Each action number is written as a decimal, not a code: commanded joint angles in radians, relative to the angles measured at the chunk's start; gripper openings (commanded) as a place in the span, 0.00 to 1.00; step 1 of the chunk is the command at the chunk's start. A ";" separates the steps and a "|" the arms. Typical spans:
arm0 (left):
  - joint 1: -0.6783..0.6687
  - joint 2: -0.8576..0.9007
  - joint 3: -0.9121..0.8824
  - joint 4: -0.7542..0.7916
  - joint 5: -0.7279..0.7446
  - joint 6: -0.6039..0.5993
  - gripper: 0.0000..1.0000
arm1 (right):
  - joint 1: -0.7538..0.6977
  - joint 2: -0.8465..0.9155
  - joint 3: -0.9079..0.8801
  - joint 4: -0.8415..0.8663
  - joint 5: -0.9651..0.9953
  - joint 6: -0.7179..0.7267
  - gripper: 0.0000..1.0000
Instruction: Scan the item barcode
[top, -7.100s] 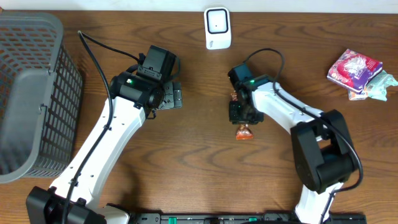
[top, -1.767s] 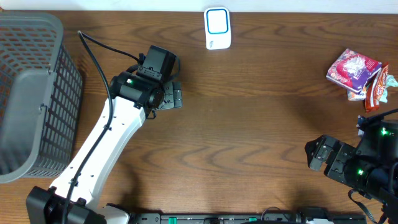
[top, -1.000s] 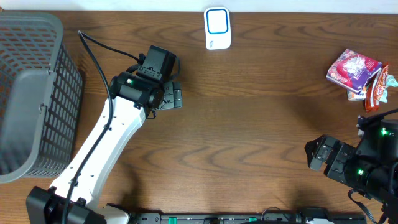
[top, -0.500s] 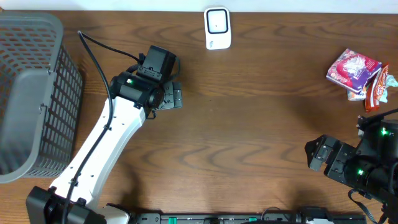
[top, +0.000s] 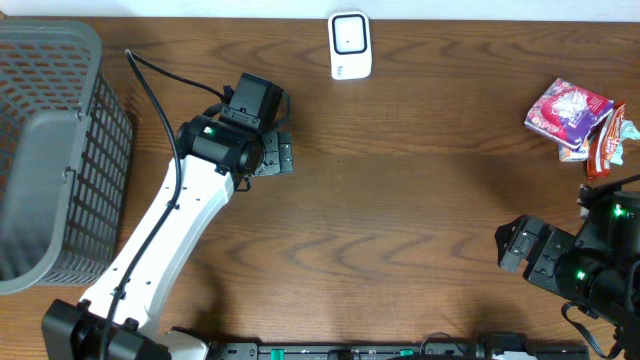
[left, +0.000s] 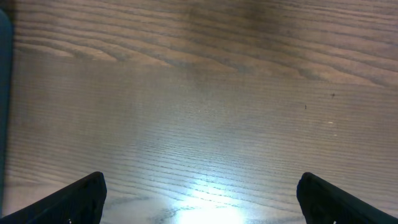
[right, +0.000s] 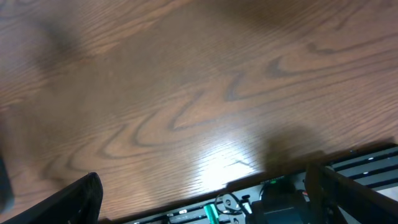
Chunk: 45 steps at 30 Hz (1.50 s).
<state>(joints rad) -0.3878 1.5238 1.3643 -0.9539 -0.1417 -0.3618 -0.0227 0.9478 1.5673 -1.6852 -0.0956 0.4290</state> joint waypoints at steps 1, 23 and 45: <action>0.002 -0.008 -0.008 -0.003 -0.021 0.010 0.98 | 0.010 -0.001 -0.017 0.003 0.035 0.011 0.99; 0.002 -0.008 -0.008 -0.003 -0.021 0.010 0.98 | 0.034 -0.584 -0.721 0.651 0.038 -0.177 0.99; 0.002 -0.008 -0.008 -0.003 -0.021 0.010 0.98 | 0.037 -0.920 -1.358 1.410 -0.020 -0.296 0.99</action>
<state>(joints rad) -0.3878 1.5238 1.3636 -0.9543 -0.1417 -0.3618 0.0170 0.0578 0.2512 -0.3233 -0.0811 0.2100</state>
